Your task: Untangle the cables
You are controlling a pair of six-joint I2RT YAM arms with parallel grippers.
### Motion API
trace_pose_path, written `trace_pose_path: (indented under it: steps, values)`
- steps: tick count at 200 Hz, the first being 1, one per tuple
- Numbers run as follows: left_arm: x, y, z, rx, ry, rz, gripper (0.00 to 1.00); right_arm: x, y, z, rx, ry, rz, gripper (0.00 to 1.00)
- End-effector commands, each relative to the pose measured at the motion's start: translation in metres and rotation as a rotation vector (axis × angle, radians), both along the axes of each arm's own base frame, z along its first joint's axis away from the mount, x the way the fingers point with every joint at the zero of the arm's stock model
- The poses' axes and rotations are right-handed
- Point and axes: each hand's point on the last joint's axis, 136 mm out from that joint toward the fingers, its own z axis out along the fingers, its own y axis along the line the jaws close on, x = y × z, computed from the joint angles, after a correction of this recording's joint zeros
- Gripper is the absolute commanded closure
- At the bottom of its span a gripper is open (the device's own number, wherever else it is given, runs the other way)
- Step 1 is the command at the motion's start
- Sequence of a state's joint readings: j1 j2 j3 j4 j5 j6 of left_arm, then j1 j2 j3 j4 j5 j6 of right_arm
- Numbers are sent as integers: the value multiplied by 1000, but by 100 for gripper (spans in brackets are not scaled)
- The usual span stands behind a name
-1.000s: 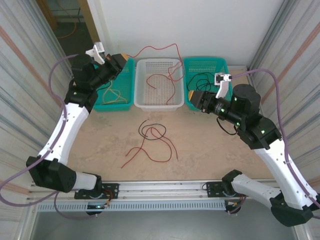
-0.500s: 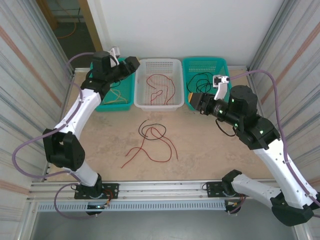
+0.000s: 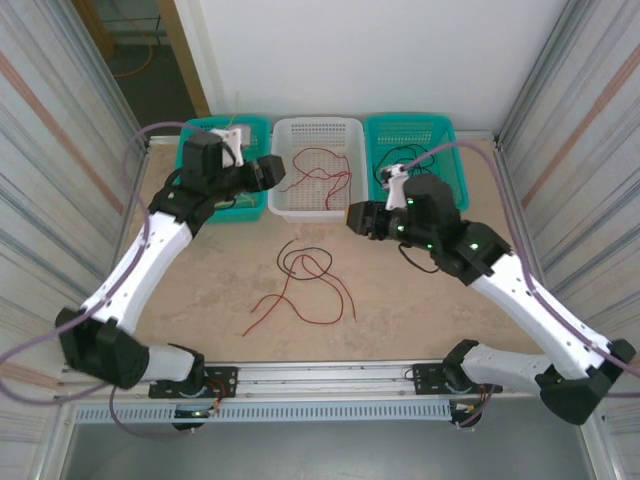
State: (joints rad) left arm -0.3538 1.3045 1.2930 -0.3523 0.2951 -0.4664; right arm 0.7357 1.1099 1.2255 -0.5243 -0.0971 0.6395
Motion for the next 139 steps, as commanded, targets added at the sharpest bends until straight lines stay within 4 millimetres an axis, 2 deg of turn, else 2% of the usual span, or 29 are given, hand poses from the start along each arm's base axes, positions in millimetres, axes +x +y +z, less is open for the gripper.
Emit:
trace_pose_path:
  steps: [1, 38, 56, 71, 88, 105, 139]
  values:
    - [-42, 11, -16, 50, 21, -41, 29, 2, 5, -58, -159, 80, -2, 58]
    - [-97, 23, -69, 68, 172, -83, 32, 1, 4, -162, -379, 300, 6, 53]
    - [-111, 30, -96, 72, 241, -58, 36, -4, 1, -208, -502, 409, 24, 55]
    - [-117, 31, -115, 70, 296, -46, 40, -7, 2, -236, -574, 474, 46, 58]
    - [-120, 29, -134, 68, 357, -48, 44, -12, 8, -256, -624, 502, 77, 60]
    - [-120, 26, -145, 82, 395, -50, 46, -14, 13, -266, -641, 513, 91, 61]
    - [-116, 24, -146, 87, 387, -45, 47, -20, 17, -285, -649, 562, 114, 62]
